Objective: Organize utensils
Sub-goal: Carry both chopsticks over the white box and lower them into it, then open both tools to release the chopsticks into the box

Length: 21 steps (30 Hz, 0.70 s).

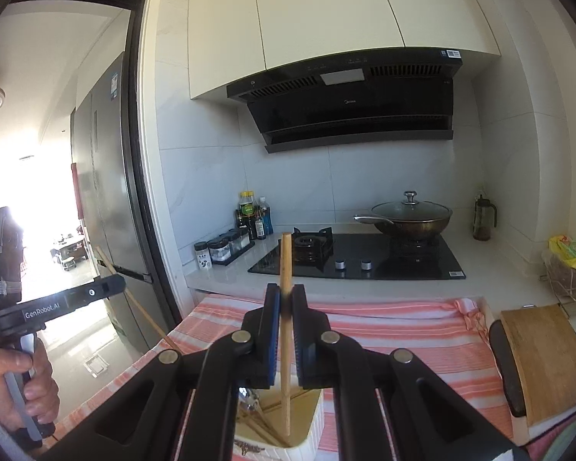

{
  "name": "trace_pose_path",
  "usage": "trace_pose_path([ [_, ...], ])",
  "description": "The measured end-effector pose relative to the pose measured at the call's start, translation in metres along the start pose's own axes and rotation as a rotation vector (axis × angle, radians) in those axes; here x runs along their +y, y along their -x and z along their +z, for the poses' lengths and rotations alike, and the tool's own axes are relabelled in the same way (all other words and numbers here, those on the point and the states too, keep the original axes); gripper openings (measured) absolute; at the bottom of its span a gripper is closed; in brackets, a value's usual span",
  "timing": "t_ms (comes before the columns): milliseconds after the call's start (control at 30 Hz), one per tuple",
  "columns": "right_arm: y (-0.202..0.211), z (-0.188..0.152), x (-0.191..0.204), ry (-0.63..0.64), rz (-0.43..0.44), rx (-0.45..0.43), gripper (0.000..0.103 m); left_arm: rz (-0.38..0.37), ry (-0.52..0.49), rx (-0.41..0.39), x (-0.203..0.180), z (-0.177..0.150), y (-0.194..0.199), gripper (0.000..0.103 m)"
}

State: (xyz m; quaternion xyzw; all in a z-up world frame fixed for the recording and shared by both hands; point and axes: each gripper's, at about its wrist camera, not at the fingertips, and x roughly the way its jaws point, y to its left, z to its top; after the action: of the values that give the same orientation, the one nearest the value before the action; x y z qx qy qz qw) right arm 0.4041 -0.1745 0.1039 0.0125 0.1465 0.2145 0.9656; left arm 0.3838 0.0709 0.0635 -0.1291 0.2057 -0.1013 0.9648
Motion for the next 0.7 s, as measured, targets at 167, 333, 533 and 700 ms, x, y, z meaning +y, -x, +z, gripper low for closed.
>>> trace_pose_path([
  [167, -0.07, -0.04, 0.007, 0.002, 0.026, 0.194, 0.007, 0.004, 0.007, 0.16, 0.005, -0.026, -0.057, 0.005],
  [333, -0.12, -0.082, 0.002, -0.069, 0.076, 0.386, 0.009, 0.04, 0.0, 0.259, 0.004, -0.049, -0.084, 0.014],
  [533, -0.099, -0.089, -0.01, -0.16, 0.09, 0.362, 0.046, 0.038, -0.032, 0.259, -0.001, -0.068, -0.052, 0.077],
  [700, -0.037, -0.11, -0.016, -0.087, 0.075, 0.358, 0.05, 0.021, -0.115, 0.358, -0.013, -0.124, -0.02, 0.09],
])
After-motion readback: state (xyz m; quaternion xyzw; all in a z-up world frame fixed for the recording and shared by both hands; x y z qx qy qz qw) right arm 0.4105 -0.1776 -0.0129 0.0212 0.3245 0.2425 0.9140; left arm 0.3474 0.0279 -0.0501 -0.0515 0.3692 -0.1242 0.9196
